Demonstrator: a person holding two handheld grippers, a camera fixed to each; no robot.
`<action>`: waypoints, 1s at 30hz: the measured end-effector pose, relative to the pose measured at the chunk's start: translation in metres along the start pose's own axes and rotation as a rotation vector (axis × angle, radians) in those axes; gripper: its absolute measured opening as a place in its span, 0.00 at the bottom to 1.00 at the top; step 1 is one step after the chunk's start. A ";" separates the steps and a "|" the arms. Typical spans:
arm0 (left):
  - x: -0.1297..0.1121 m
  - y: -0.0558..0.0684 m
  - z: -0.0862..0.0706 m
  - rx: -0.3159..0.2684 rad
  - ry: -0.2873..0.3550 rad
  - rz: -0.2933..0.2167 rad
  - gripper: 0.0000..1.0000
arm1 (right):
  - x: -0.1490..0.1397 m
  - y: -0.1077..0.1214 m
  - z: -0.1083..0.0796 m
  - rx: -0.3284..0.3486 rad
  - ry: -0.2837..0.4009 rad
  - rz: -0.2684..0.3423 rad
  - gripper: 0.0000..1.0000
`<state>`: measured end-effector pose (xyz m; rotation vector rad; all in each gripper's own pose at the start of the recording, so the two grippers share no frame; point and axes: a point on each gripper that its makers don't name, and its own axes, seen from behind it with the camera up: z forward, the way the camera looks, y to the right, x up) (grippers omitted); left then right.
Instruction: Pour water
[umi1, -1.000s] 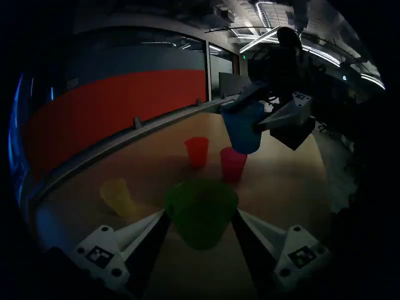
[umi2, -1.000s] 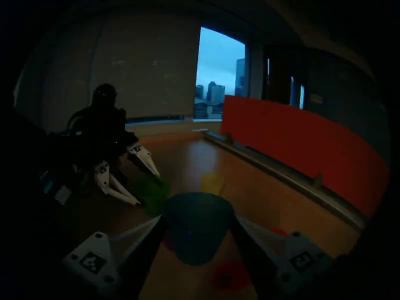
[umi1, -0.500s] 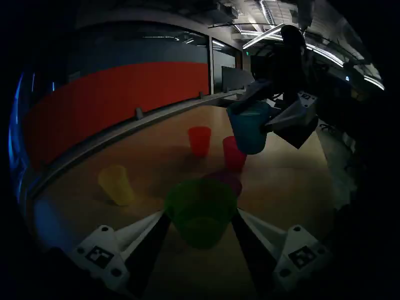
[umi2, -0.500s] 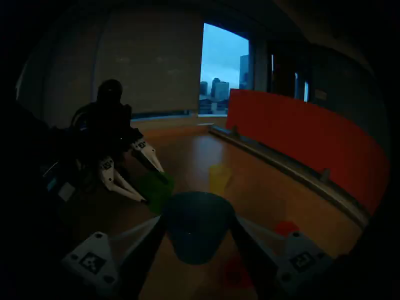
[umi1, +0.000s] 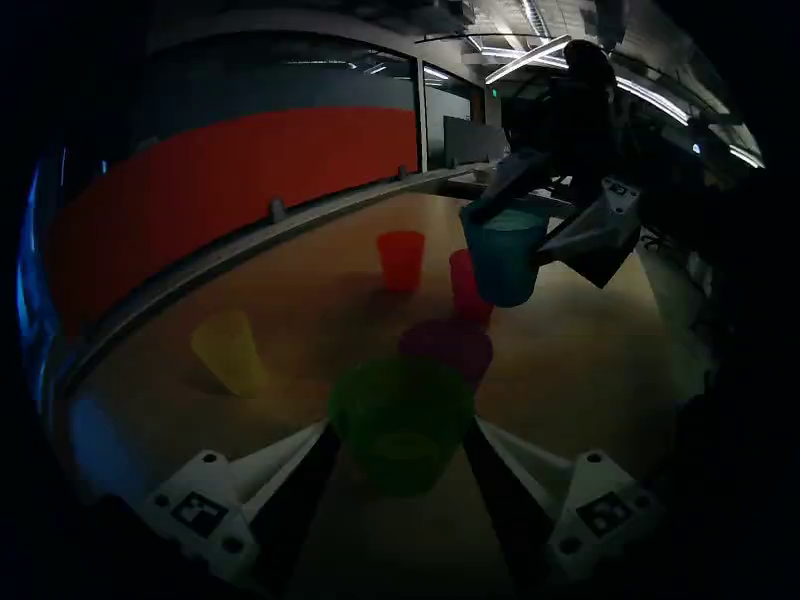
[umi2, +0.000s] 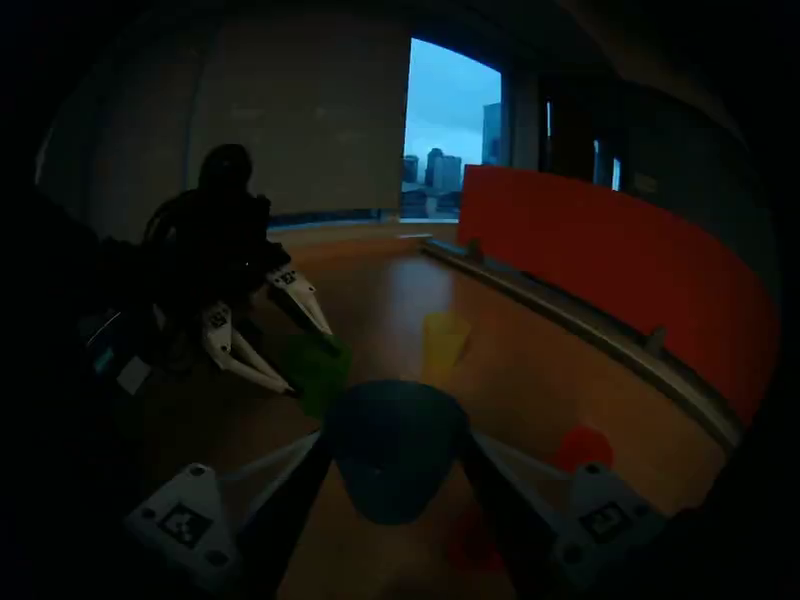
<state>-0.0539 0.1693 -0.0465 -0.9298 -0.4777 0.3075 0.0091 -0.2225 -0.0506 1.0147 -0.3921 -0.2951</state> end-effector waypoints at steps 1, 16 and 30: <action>-0.001 0.000 0.001 -0.001 -0.004 0.001 0.84 | -0.002 -0.001 0.001 0.002 -0.003 -0.003 0.95; -0.016 0.003 0.011 -0.025 -0.059 0.013 0.85 | -0.023 -0.008 0.011 0.022 -0.035 -0.012 0.95; -0.027 0.008 0.019 -0.046 -0.095 0.032 0.86 | -0.032 -0.009 0.015 0.026 -0.044 -0.009 0.94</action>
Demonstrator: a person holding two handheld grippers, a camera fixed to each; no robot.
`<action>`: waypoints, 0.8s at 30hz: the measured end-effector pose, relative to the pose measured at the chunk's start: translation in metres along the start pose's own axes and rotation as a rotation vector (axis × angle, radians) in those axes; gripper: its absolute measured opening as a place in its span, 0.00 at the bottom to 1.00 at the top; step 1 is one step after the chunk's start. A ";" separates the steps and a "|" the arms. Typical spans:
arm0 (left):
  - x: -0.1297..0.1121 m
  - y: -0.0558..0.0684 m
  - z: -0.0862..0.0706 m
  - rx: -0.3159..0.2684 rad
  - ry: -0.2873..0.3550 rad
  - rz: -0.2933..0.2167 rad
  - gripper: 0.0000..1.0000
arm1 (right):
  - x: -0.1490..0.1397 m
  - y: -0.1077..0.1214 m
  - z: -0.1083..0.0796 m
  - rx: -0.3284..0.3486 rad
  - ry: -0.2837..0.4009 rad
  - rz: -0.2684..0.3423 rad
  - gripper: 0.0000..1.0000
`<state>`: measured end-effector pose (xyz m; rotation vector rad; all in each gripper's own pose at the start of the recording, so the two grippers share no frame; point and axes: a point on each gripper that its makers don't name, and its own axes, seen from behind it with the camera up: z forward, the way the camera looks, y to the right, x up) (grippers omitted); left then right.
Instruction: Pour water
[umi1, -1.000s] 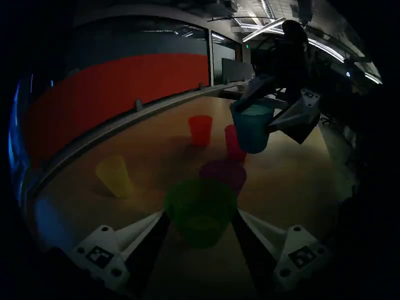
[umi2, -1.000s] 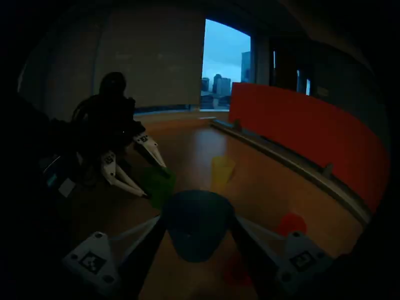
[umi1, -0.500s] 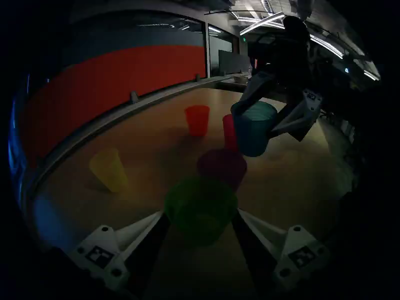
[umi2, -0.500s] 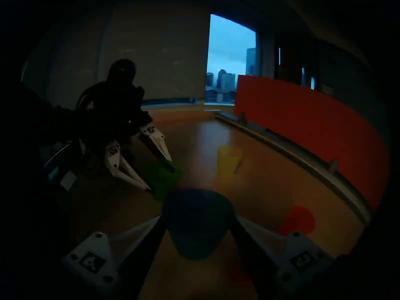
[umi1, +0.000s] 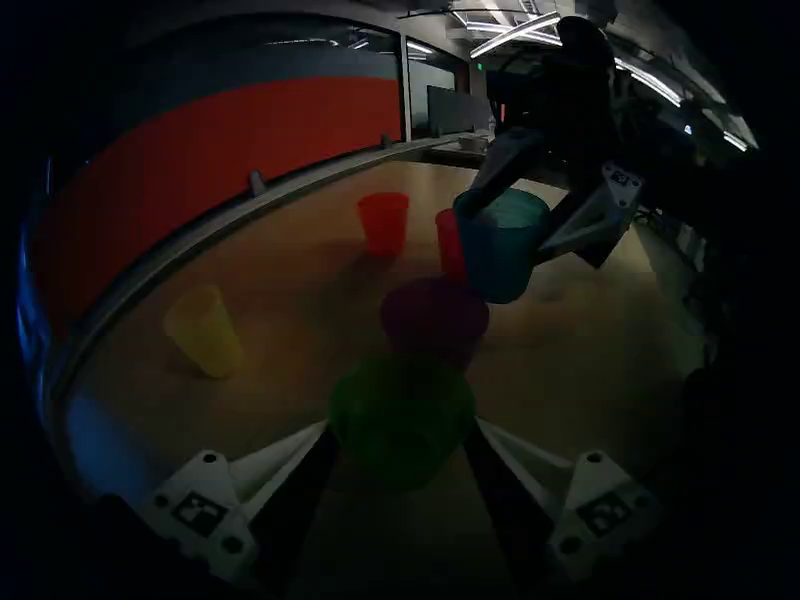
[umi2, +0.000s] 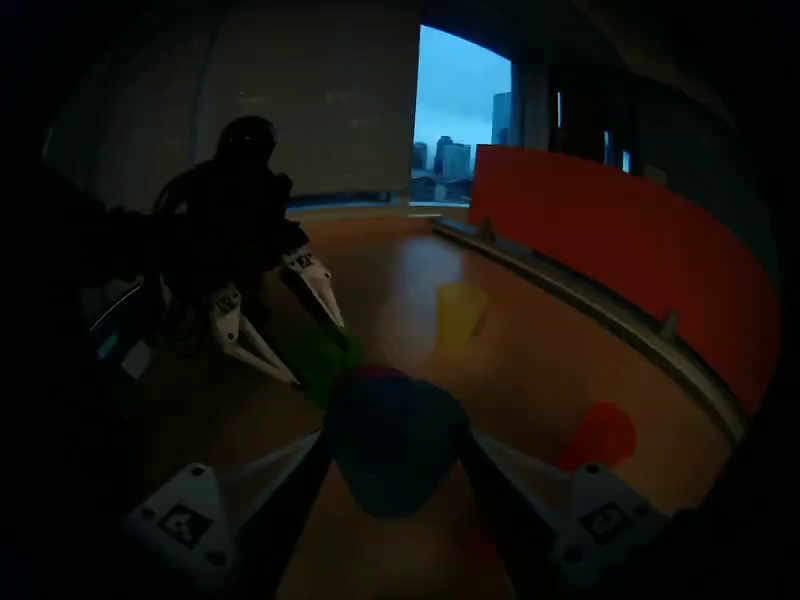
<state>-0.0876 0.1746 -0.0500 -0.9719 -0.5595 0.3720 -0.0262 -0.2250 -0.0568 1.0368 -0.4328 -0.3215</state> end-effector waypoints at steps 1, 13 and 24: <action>0.000 0.000 0.000 -0.001 0.000 -0.004 0.86 | 0.000 0.000 0.000 0.000 -0.001 0.000 0.94; -0.005 0.000 -0.001 -0.003 0.005 -0.033 0.88 | -0.004 -0.001 0.002 0.000 -0.009 0.000 0.94; -0.010 -0.006 -0.003 0.014 -0.014 -0.055 0.89 | -0.012 -0.003 0.004 0.002 -0.025 -0.001 0.94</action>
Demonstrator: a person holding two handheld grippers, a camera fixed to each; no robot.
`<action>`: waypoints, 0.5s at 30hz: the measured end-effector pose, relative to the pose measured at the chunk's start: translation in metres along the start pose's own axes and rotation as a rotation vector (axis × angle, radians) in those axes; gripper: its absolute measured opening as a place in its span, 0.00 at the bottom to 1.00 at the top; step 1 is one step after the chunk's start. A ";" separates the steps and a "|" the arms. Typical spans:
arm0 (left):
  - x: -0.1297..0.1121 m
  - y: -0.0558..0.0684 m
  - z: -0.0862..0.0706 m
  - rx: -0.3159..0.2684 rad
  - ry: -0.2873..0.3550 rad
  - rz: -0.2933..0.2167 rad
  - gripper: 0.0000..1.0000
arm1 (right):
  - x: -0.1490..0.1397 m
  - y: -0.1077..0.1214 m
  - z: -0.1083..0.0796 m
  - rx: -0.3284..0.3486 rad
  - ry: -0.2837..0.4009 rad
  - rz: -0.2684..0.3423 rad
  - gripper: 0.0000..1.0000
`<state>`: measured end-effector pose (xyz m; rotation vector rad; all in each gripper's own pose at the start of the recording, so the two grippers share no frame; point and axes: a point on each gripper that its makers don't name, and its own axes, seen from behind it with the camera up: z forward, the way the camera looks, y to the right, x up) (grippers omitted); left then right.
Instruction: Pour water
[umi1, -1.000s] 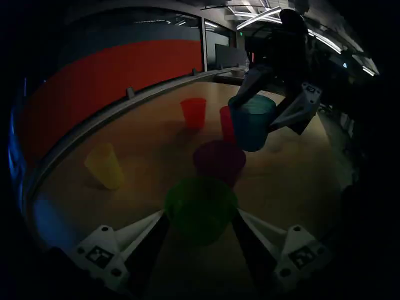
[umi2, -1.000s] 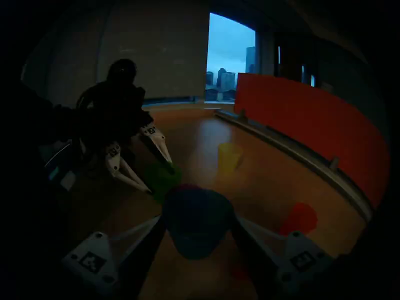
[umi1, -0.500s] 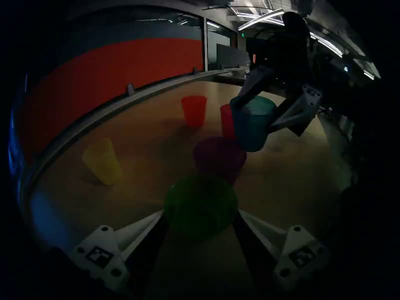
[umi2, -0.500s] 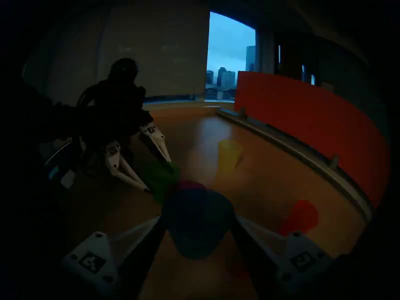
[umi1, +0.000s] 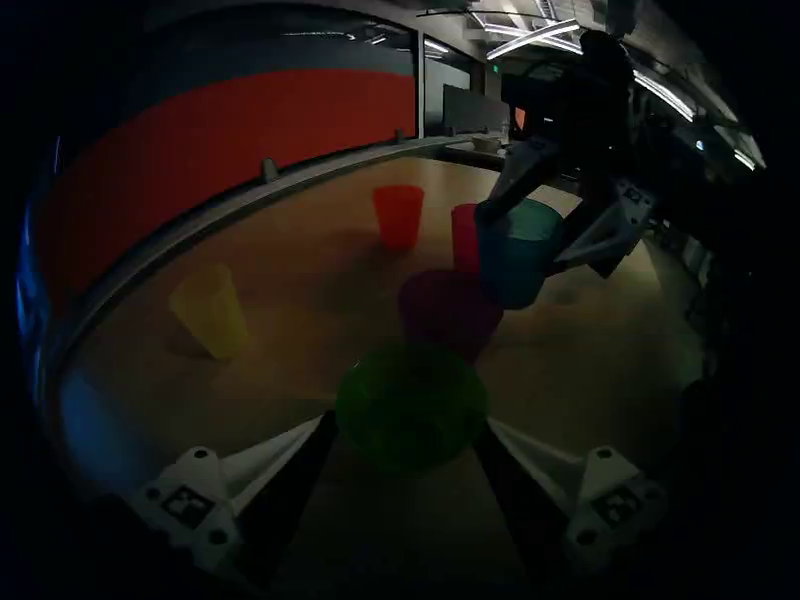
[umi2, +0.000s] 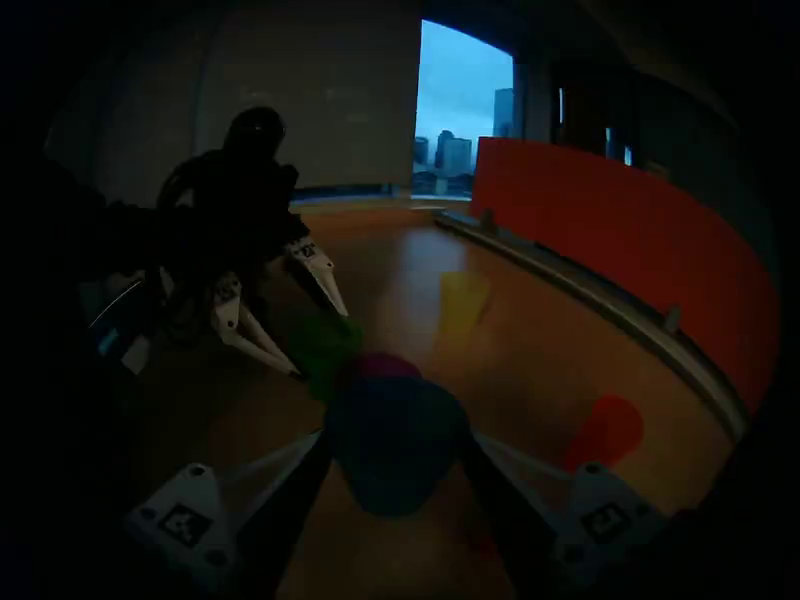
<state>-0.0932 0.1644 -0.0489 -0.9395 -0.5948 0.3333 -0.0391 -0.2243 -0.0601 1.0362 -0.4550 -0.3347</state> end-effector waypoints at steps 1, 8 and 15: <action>0.000 0.000 0.000 0.001 -0.001 0.000 0.89 | -0.001 0.000 0.000 0.000 -0.002 0.000 0.94; -0.005 -0.002 -0.005 0.008 -0.009 -0.001 0.90 | -0.009 -0.003 0.002 0.002 -0.014 0.003 0.94; -0.009 -0.001 -0.013 0.018 -0.010 0.005 0.91 | -0.022 -0.009 0.004 0.010 -0.029 0.015 0.94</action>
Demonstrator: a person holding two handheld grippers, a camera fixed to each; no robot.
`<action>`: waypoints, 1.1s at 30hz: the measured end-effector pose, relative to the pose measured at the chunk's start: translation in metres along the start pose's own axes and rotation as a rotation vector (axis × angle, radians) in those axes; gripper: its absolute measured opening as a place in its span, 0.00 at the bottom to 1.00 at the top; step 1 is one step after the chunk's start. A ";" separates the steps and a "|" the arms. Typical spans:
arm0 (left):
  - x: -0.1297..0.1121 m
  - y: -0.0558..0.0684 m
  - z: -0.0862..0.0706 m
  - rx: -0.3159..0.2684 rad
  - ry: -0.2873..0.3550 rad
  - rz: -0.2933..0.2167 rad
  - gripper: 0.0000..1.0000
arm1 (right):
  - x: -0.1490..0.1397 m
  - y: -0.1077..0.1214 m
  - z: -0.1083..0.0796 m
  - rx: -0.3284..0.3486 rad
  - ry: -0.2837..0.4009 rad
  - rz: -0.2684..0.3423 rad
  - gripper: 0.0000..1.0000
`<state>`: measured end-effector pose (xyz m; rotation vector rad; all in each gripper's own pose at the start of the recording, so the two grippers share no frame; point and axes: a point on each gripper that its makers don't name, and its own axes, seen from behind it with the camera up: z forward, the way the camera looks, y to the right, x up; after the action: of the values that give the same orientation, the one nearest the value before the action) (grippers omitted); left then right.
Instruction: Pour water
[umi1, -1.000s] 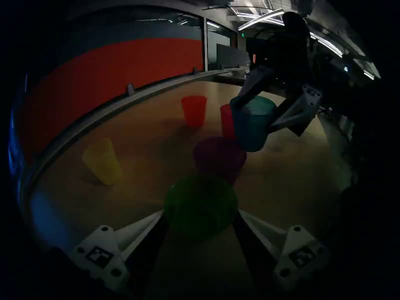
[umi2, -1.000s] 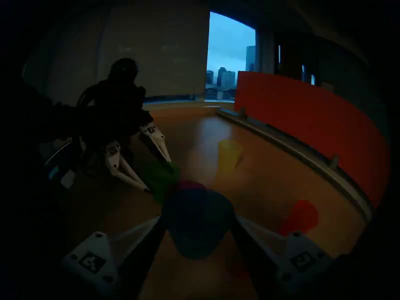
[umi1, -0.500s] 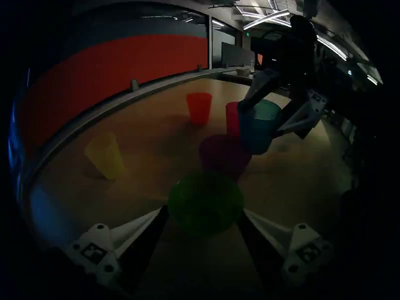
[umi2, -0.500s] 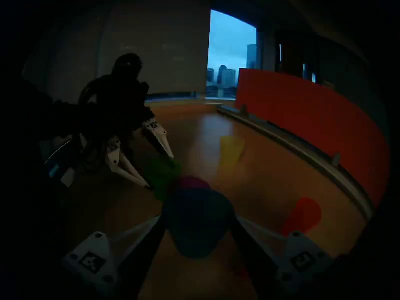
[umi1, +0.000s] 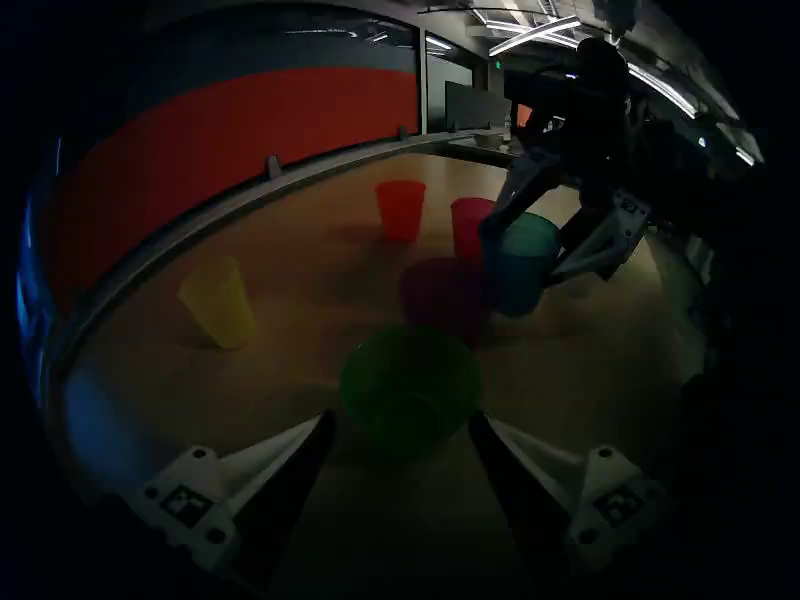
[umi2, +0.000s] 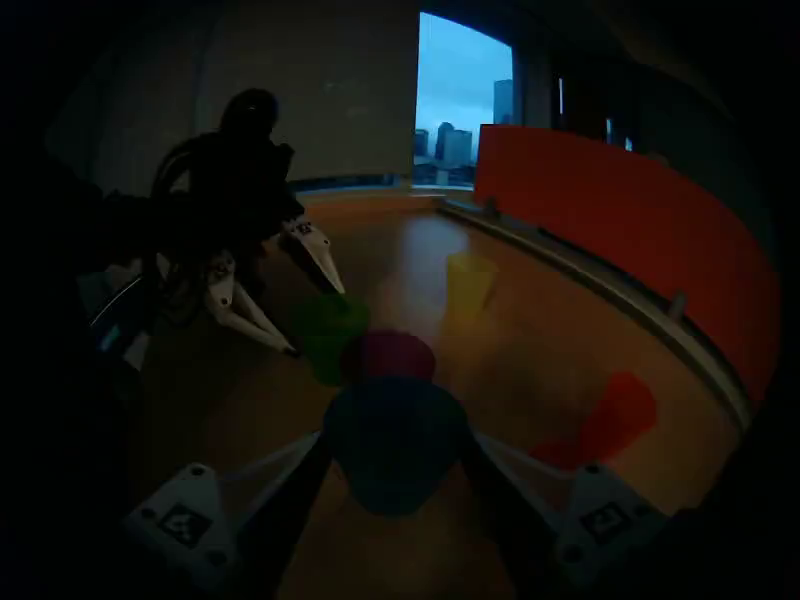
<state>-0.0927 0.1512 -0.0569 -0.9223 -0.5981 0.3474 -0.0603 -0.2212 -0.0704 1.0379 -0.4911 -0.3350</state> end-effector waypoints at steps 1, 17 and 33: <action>0.000 0.000 -0.002 0.003 0.003 0.002 0.91 | -0.002 -0.001 0.000 0.000 -0.002 0.001 0.94; 0.000 -0.003 -0.022 0.036 0.021 -0.012 0.93 | -0.024 -0.007 0.002 -0.006 -0.026 0.003 0.94; 0.001 -0.001 -0.030 0.048 0.027 -0.020 0.95 | -0.038 -0.005 -0.002 -0.019 -0.052 0.019 0.94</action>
<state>-0.0735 0.1323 -0.0691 -0.8731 -0.5718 0.3296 -0.0915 -0.2039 -0.0840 1.0075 -0.5430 -0.3502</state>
